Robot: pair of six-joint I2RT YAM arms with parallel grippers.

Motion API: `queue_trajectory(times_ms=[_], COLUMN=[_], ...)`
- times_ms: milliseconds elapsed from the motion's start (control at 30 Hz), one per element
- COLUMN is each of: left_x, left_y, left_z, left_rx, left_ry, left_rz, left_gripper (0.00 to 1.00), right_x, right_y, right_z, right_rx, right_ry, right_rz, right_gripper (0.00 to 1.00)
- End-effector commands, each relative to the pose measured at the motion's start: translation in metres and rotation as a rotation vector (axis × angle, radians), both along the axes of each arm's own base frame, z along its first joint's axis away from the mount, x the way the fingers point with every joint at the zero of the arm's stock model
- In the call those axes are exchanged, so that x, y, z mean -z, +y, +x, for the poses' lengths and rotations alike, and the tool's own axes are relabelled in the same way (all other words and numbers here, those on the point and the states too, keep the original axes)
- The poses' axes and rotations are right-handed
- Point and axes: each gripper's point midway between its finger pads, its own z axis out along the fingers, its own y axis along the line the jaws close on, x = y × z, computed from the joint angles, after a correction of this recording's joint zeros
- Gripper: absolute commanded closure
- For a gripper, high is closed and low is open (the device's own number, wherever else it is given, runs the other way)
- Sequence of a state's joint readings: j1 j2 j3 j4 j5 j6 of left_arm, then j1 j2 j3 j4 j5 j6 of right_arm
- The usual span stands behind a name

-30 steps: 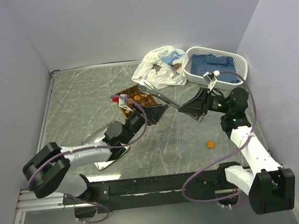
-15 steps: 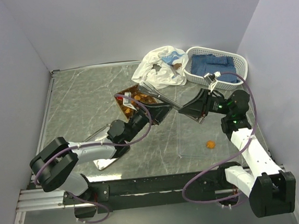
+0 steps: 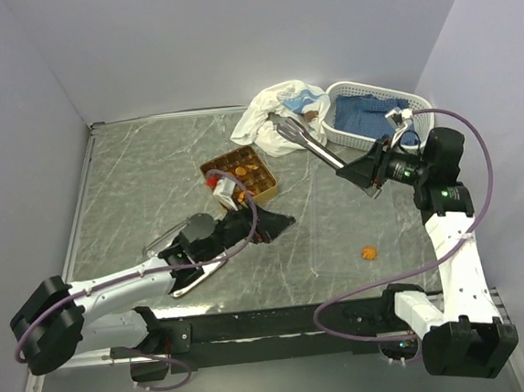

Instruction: Pack the cookies

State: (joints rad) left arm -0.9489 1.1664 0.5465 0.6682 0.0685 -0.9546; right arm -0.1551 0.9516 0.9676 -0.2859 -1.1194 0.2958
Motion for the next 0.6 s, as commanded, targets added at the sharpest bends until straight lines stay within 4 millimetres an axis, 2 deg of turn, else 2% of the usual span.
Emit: queue_trajectory(times_ms=[0, 33, 67, 100, 133, 167, 200, 233, 267, 300, 333, 367, 433, 467, 533, 567], left_x=[0.061, 0.076, 0.100, 0.089, 0.116, 0.131, 0.119, 0.140, 0.137, 0.142, 0.159, 0.154, 0.171, 0.166, 0.179, 0.175], left_y=[-0.011, -0.013, -0.022, -0.035, -0.041, -0.043, -0.059, -0.063, -0.072, -0.076, -0.078, -0.085, -0.087, -0.092, -0.089, -0.093], left_z=[0.009, 0.009, 0.009, 0.016, 0.022, 0.014, 0.019, 0.023, 0.024, 0.025, 0.028, 0.030, 0.036, 0.044, 0.047, 0.052], left_rx=[0.006, 0.023, 0.046, 0.043, 0.036, 0.057, 0.068, 0.053, 0.055, 0.050, 0.043, 0.034, 0.012, -0.014, -0.025, -0.041], left_ry=[0.113, 0.137, 0.167, 0.156, 0.170, 0.196, 0.179, 0.191, 0.186, 0.190, 0.206, 0.202, 0.213, 0.197, 0.208, 0.198], left_rz=[0.327, 0.401, 0.475, 0.489, 0.584, 0.666, 0.660, 0.721, 0.740, 0.763, 0.810, 0.822, 0.880, 0.882, 0.939, 0.939], left_gripper=[0.19, 0.23, 0.28, 0.30, 0.32, 0.33, 0.33, 0.33, 0.34, 0.34, 0.36, 0.40, 0.43, 0.44, 0.48, 0.49], right_x=[0.024, 0.028, 0.029, 0.029, 0.030, 0.029, 0.028, 0.027, 0.027, 0.026, 0.025, 0.024, 0.025, 0.025, 0.027, 0.028], right_y=[-0.029, -0.037, -0.042, -0.052, -0.057, -0.062, -0.067, -0.076, -0.082, -0.087, -0.094, -0.097, -0.101, -0.105, -0.107, -0.111], right_z=[-0.004, -0.001, -0.002, -0.002, -0.002, -0.003, -0.003, -0.002, -0.002, -0.002, -0.002, -0.002, -0.004, -0.004, -0.007, -0.007], right_rx=[0.076, 0.111, 0.129, 0.159, 0.181, 0.200, 0.216, 0.250, 0.270, 0.283, 0.308, 0.318, 0.323, 0.335, 0.330, 0.341], right_ry=[-0.022, -0.014, -0.012, -0.011, -0.007, -0.007, -0.006, -0.002, 0.000, -0.005, -0.003, -0.005, -0.006, -0.003, 0.003, 0.007], right_rz=[-0.269, -0.306, -0.328, -0.349, -0.363, -0.374, -0.385, -0.393, -0.404, -0.416, -0.421, -0.423, -0.429, -0.429, -0.428, -0.430], right_gripper=[0.58, 0.58, 0.58, 0.58, 0.58, 0.58, 0.58, 0.58, 0.58, 0.58, 0.58, 0.58, 0.58, 0.58, 0.58, 0.58])
